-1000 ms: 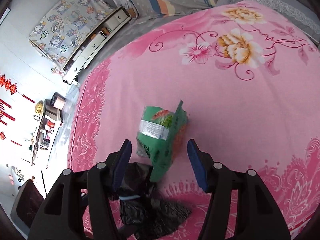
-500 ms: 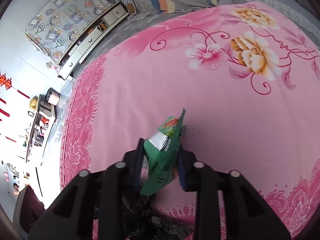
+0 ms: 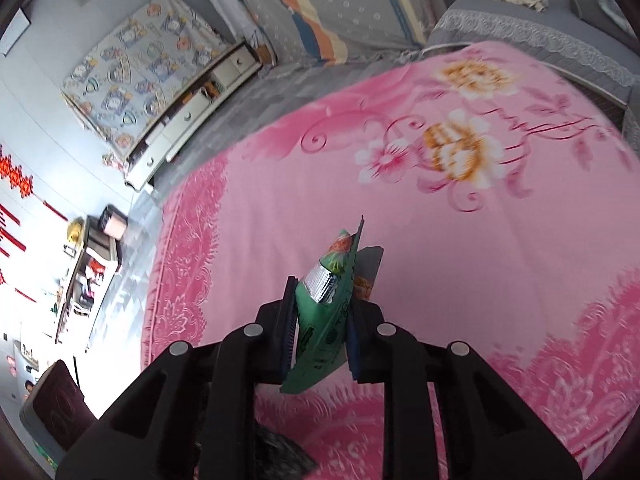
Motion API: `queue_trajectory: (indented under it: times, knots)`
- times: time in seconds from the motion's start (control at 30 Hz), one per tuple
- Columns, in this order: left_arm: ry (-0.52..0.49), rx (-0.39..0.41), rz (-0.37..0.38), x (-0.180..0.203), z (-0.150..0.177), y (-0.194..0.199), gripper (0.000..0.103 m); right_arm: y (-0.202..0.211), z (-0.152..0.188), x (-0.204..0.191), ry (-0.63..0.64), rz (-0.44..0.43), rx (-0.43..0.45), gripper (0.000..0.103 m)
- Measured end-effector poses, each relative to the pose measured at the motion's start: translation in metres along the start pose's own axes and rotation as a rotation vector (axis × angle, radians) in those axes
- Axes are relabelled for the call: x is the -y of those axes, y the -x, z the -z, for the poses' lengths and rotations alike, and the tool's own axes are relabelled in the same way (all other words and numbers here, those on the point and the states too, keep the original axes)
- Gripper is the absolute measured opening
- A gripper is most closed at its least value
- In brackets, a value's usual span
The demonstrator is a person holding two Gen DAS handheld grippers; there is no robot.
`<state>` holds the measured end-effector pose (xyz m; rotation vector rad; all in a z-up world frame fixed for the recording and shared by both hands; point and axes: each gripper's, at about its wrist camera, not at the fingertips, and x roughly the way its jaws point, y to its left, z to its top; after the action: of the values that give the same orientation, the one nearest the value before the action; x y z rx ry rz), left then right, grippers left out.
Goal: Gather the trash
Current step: 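Lift and carry the black bag and green packet with both tools to the yellow bin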
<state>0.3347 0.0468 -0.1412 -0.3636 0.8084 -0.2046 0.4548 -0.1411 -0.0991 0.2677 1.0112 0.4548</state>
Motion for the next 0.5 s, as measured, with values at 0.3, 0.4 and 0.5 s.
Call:
queue_trajectory:
  times: [0.3,0.4,0.5]
  knots:
    - [-0.122,0.078,0.026,0.040,0.012,0.061,0.024,0.086,0.045,0.026,-0.036,0.004,0.102,0.020]
    - [-0.155,0.091,0.044,0.057,0.020,0.076,0.024,0.113,0.068,0.033,-0.042,0.007,0.126,0.020]
    - [-0.192,0.105,0.085,0.076,0.031,0.097,0.024,0.137,0.092,0.037,-0.049,0.012,0.152,0.020]
